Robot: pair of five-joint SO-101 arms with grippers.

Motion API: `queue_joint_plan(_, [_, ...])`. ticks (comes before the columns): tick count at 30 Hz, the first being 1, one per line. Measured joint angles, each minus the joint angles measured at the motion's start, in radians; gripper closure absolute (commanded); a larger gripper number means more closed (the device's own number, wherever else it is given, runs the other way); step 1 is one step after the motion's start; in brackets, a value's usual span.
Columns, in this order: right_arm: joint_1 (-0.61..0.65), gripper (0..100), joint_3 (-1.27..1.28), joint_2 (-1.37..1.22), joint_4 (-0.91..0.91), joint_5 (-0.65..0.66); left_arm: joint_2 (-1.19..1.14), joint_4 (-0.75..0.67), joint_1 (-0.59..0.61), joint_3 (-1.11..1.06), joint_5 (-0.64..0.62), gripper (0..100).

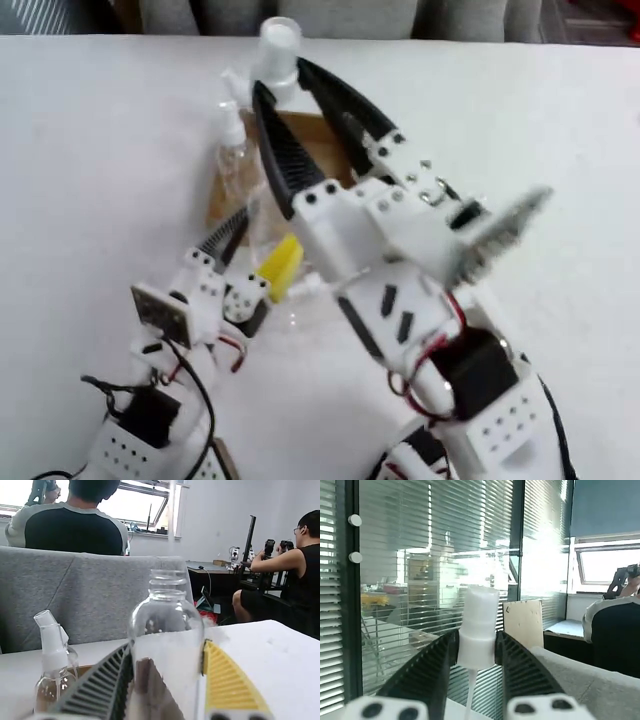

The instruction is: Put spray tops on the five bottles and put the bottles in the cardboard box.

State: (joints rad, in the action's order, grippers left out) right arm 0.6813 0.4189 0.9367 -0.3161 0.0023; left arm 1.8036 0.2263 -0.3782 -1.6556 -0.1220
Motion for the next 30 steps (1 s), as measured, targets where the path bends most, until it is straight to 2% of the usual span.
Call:
queue_joint_plan(6, [0.0, 98.2, 0.0, -0.002, 0.0, 0.0, 0.0, 0.0, 0.0, 0.0, 0.0, 98])
queue_joint_plan(15, [-0.077, 98.2, 0.044, -0.002, 0.0, 0.0, 0.0, 0.0, 0.0, 0.0, 0.0, 98])
queue_joint_plan(23, [-0.077, 98.2, 0.084, 0.043, 0.084, 0.0, 0.0, 0.0, 0.0, 0.0, 0.0, 98])
queue_joint_plan(30, [-0.077, 98.2, 0.083, 0.051, 0.086, 0.0, 0.0, 0.0, 0.0, 0.0, 0.0, 98])
